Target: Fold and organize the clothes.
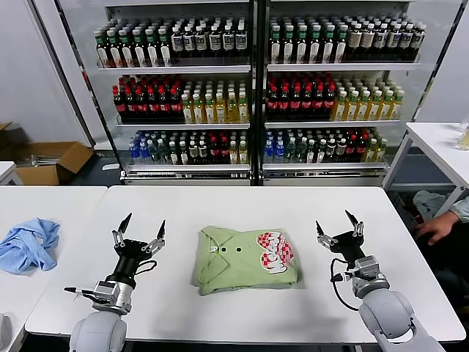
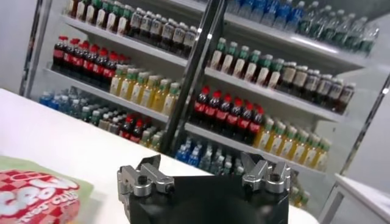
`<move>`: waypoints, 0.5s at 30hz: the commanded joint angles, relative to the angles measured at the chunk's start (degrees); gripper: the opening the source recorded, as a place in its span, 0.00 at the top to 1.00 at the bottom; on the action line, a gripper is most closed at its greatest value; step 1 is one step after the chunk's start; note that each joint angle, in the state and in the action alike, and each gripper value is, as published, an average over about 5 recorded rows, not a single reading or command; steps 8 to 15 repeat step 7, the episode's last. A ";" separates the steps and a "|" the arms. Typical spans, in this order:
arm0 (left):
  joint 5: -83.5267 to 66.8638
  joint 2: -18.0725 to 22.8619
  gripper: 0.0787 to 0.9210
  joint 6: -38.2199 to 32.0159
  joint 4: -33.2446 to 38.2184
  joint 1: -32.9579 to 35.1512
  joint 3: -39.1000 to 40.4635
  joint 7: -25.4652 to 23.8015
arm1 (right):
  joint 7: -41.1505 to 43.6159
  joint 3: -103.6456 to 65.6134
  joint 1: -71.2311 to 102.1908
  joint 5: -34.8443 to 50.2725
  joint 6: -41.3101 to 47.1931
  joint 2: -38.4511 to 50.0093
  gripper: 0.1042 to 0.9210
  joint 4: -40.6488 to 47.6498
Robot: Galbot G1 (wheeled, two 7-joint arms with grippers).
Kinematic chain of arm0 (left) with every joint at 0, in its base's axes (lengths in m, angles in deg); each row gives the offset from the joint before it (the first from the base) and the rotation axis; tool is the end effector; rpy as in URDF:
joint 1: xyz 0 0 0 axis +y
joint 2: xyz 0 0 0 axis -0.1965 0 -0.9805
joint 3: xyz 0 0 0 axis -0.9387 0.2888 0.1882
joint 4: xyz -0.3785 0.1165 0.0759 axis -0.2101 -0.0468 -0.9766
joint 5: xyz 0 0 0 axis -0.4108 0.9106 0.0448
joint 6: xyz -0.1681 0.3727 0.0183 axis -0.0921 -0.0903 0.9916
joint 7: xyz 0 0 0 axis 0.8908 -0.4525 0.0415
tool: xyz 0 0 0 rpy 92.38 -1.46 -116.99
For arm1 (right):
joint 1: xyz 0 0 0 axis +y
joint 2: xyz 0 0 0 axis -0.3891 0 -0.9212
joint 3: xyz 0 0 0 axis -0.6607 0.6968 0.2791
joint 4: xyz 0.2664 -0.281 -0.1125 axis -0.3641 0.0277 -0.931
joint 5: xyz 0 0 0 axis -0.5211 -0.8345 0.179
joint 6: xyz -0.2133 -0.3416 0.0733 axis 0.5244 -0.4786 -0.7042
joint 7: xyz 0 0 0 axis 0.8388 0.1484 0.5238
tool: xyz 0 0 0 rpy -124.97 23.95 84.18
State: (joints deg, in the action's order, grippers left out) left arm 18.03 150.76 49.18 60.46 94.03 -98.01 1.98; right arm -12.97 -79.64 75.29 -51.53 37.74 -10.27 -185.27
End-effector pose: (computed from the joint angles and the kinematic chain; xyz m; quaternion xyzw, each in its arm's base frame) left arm 0.3036 0.0919 -0.3463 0.0475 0.9915 0.1105 0.0487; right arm 0.3467 -0.1155 -0.3244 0.0547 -0.9802 0.1856 0.0410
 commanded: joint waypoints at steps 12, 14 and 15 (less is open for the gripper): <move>0.95 -0.06 0.12 -1.47 -0.33 -0.62 0.60 1.19 | -1.23 -2.80 2.37 -3.88 -7.16 0.27 0.12 0.81; 0.95 -0.06 0.12 -1.47 -0.33 -0.62 0.60 1.19 | -1.23 -2.80 2.37 -3.88 -7.16 0.27 0.12 0.81; 0.95 -0.06 0.12 -1.47 -0.33 -0.62 0.60 1.19 | -1.23 -2.80 2.37 -3.88 -7.16 0.27 0.12 0.81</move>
